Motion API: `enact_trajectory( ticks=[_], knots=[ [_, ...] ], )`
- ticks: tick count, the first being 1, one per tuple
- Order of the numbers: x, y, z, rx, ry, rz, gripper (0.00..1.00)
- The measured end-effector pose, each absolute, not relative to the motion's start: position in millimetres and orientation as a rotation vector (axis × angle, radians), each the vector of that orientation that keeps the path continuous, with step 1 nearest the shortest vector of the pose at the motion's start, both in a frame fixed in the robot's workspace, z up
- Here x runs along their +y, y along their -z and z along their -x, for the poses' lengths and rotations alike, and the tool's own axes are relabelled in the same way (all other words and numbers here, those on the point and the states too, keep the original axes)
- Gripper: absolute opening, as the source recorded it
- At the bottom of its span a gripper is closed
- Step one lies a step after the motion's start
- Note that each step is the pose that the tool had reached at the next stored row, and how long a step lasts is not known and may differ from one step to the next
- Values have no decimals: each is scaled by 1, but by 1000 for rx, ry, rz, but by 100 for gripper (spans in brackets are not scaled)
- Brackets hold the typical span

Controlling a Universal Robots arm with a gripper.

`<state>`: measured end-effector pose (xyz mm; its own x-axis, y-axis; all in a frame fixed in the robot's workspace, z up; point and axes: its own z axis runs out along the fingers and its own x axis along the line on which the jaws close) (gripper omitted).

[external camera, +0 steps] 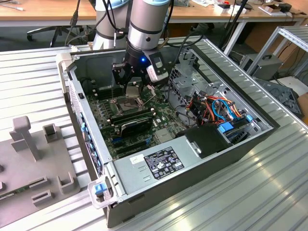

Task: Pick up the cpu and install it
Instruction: 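Place the cpu into insertion slot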

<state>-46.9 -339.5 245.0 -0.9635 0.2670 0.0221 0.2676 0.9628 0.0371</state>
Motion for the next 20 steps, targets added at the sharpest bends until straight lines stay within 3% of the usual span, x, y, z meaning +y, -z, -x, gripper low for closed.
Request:
enact_trajectory(
  ticks=[17,20],
  knots=[
    [-340,-245,47,-3080,61,533,55],
    [-340,-245,47,-3069,14,627,55]
  ],
)
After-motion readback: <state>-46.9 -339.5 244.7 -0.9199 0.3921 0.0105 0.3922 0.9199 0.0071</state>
